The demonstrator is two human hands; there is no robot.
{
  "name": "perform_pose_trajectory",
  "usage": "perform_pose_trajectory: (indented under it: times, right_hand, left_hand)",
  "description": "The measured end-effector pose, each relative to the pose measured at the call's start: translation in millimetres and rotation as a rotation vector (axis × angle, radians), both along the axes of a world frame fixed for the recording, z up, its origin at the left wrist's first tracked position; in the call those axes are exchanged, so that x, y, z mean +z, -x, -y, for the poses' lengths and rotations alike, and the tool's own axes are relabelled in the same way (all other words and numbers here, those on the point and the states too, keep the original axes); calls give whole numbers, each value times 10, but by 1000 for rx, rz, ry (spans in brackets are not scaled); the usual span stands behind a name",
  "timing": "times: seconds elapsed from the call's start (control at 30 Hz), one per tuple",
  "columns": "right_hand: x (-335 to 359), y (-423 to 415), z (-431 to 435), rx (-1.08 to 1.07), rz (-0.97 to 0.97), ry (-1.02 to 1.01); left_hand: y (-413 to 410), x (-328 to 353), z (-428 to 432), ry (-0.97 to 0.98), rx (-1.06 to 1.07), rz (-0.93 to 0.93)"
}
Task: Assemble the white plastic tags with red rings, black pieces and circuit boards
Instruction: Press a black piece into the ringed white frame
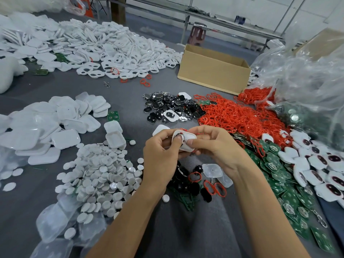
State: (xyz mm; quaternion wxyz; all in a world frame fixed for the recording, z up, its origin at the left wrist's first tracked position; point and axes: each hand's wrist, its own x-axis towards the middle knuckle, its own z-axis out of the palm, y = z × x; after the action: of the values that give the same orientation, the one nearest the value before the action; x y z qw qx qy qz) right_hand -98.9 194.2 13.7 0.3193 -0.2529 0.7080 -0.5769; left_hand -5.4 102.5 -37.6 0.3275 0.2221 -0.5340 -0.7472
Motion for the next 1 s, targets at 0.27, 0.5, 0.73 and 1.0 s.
perform_pose_trajectory:
  times: [0.27,0.5,0.73,1.0]
  right_hand:
    - [56,-34,3,-49,-68,-18]
    - [76,-43,-3,-50,-108,-20]
    - [63,-31,-10,-54,-77,-29]
    - [86,-27,-20,-66,-41,-56]
  left_hand:
    - [4,-13,10,23,3,13]
    - [-15,5,7,39,-14,6]
    - [-22,11,-7,38,-29,12]
    - [-34,6,1,2,-80,15]
